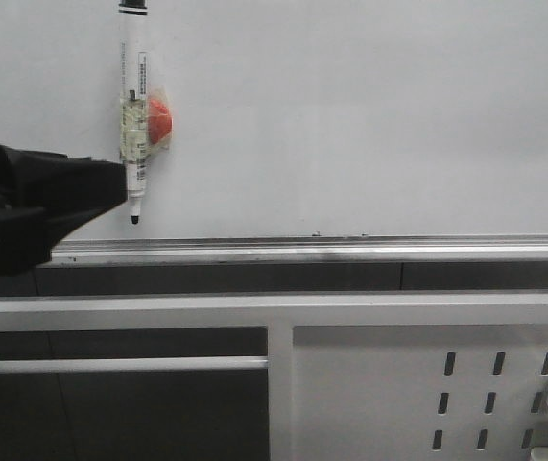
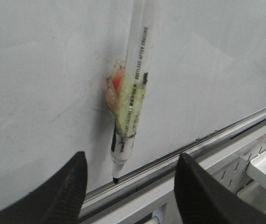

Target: Write number 1 on whiteboard

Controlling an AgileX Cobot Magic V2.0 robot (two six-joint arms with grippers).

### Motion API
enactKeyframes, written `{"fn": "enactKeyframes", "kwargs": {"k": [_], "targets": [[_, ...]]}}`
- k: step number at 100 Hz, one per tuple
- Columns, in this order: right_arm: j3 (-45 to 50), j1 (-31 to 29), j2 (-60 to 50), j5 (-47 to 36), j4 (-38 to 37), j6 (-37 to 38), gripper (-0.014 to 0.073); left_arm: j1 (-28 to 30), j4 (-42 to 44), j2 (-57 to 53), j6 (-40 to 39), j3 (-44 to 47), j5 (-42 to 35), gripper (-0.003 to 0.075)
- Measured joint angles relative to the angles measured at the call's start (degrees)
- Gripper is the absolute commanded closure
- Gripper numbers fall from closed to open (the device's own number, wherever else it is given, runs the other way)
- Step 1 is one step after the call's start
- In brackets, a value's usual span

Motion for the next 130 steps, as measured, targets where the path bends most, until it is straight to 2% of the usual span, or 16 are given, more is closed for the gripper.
{"fn": "enactKeyframes", "kwargs": {"k": [21,70,75,79,88,102,112,130], "targets": [[-0.95,0.0,0.46,-0.15,0.0,0.0,0.0643,0.0,0.01,9.8,-0.89,-0.74,-2.49,0.0353],[-1.38,0.37,0.46,-0.15,0.0,0.0,0.0643,-0.07,-1.89,10.54,-1.02,-7.01,-3.2,0.0358],[-1.38,0.74,0.46,-0.15,0.0,0.0,0.0643,-0.24,-1.76,10.59,-1.02,-7.3,-3.09,0.0397],[-1.38,1.13,0.46,-0.15,0.0,0.0,0.0643,-0.24,-1.68,10.59,-1.02,-7.53,-3.09,0.0475],[-1.38,1.56,0.47,-0.15,0.0,0.0,0.0643,-0.24,-1.96,10.59,-1.02,-7.79,-3.09,0.0738],[-1.38,2.07,0.47,-0.15,0.0,0.0,0.0643,-0.24,-2.1,10.68,-1.02,-8.03,-3.19,0.074],[-1.38,2.94,0.47,0.27,0.0,0.0,0.0643,-0.24,0.77,10.68,-0.6,-8.03,-3.19,0.074],[-1.38,9.7,1.75,5.85,0.0,-4.14,0.0643,-0.24,17.57,10.68,-0.06,-8.16,-2.71,0.074]]}}
